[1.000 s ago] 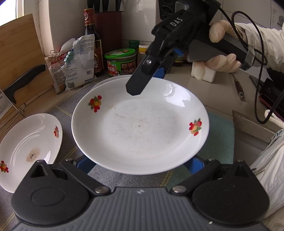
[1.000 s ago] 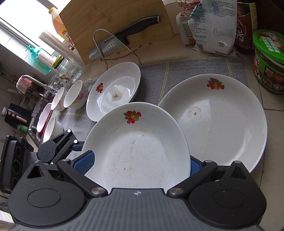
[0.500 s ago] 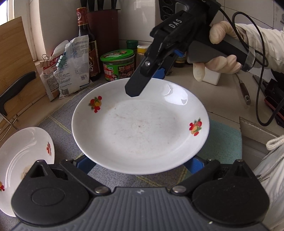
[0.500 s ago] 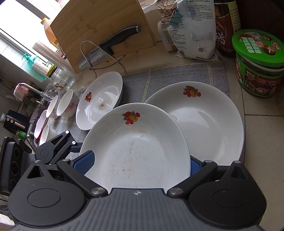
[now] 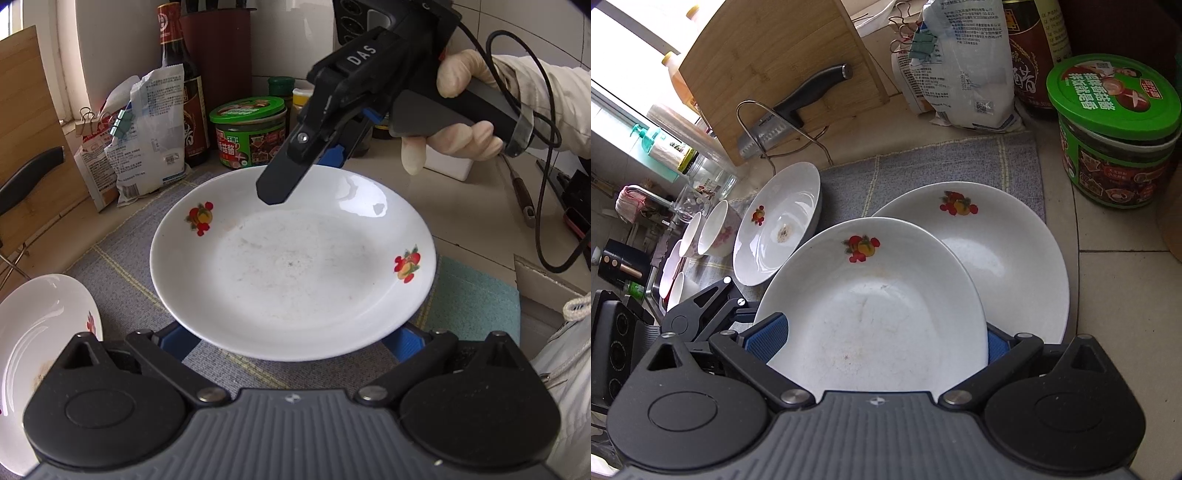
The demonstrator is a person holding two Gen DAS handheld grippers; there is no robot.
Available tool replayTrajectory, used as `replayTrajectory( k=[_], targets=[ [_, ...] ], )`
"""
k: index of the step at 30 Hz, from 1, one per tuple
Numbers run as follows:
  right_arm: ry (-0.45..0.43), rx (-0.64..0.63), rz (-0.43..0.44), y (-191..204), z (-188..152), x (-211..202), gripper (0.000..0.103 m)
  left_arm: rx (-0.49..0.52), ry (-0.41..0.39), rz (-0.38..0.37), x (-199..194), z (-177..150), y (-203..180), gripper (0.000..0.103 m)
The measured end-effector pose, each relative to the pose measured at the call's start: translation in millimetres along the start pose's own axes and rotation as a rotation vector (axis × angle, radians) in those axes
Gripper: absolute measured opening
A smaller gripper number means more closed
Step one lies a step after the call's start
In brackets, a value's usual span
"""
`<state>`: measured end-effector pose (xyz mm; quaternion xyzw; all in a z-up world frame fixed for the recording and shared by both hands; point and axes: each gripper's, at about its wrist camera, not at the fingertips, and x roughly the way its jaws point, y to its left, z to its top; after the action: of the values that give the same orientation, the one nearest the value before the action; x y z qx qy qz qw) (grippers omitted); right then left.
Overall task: Organize plates and bowls
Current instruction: 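Carry the held plate with both grippers toward the plate by the green jar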
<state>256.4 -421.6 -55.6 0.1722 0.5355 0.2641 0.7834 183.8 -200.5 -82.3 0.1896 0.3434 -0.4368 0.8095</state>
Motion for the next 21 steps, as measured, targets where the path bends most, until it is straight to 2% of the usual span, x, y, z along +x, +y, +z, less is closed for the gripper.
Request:
replayTrajectory(
  k=[21],
  targets=[
    [-0.003,0.023,0.005,-24.6,13.2,5.1,0.103,-0.016,0.03,0.002,20.9,13.3,7.9,0.102]
  ],
)
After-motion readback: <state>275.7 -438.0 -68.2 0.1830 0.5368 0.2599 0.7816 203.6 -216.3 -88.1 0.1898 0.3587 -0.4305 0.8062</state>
